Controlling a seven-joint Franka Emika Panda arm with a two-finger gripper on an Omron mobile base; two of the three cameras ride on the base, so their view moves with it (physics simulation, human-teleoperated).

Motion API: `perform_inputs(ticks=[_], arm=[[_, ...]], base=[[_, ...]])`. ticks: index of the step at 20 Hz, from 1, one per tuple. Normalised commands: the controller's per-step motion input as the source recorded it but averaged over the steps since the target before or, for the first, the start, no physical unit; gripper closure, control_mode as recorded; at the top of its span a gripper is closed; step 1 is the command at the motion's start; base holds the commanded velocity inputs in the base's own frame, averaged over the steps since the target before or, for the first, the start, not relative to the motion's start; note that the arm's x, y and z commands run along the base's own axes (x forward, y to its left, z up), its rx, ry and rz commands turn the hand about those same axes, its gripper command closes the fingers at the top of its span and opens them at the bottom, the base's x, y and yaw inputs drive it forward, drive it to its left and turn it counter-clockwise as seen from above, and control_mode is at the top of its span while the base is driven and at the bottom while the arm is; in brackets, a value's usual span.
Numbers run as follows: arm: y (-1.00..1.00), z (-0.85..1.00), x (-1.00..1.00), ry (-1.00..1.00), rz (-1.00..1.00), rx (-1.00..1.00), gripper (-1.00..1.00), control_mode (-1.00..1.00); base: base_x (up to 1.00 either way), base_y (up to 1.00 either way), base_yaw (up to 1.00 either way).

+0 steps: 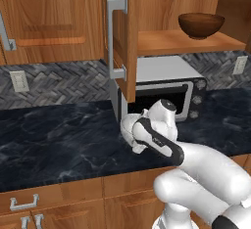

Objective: Open the cabinet. Pick the bowls from the counter and place them in the cabinet. Then close the cabinet.

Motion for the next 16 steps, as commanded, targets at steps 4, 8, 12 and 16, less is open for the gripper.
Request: perform_inputs(ticks=[4, 8, 12, 16], arm=[[0.0, 0.69, -0.27, -0.25, 0.0, 0.0, 1.0, -1.0], [-0.18, 0.75, -0.2, -0.04, 0.0, 0.0, 1.0, -1.0], [-0.44, 0.83, -0.05, 0.05, 0.0, -0.02, 1.0, -1.0], [-0.61, 0.68, -0.12, 0.09, -0.01, -0.01, 1.0, -1.0]], base=[[0.0, 0.0, 0.0], [0.0, 0.0, 0.0], [0.0, 0.0, 0.0], [0.0, 0.0, 0.0]])
